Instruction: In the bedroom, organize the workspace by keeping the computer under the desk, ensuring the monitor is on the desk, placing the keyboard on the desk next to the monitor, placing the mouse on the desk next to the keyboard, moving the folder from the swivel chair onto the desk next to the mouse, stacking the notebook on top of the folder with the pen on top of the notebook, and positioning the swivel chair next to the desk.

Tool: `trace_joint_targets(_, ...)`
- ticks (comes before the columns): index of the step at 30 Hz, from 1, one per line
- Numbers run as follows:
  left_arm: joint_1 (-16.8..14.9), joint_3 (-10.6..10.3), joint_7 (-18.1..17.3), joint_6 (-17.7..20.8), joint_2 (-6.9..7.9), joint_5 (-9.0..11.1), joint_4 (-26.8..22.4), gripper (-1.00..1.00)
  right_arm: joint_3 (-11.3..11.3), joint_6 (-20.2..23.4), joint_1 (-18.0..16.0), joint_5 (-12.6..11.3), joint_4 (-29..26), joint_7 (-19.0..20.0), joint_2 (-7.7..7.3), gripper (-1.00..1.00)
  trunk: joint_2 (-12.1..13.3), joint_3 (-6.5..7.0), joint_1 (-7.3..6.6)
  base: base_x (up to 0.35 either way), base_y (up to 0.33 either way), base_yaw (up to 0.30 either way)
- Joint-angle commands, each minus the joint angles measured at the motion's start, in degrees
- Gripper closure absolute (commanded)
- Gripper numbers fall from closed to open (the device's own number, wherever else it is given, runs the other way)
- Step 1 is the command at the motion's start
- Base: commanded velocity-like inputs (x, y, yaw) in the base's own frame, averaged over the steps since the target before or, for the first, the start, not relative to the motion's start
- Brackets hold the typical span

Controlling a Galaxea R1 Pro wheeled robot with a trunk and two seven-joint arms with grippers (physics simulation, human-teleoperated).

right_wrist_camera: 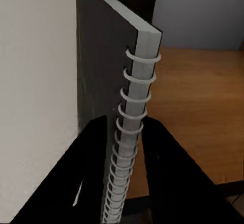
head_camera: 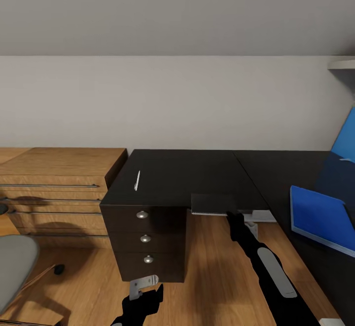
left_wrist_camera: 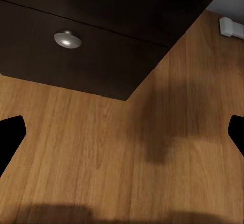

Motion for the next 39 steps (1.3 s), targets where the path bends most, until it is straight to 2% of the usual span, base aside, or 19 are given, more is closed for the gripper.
trace_joint_targets(1, -0.04, -0.07, 0.43, 0.14, 0.02, 0.43, -0.09, -1.0, 0.09, 0.0, -0.02, -0.54, -0.08, -0.4, -0.05, 1.0, -0.03, -0.06, -0.01, 0.0, 0.0, 0.0)
trace_joint_targets(12, -0.04, -0.07, 0.43, 0.14, 0.05, 0.43, -0.09, -1.0, 0.09, -0.04, -0.02, -0.54, -0.12, -0.38, -0.05, 1.0, -0.03, -0.06, -0.01, 0.0, 0.0, 0.0)
trace_joint_targets(39, -0.04, 0.0, 0.6, 0.14, 0.0, 0.43, -0.09, -1.0, -0.02, -0.15, -0.02, -0.63, -1.5, 0.23, 0.13, 1.0, 10.8, 4.79, -5.94, 0.0, 0.0, 0.0)
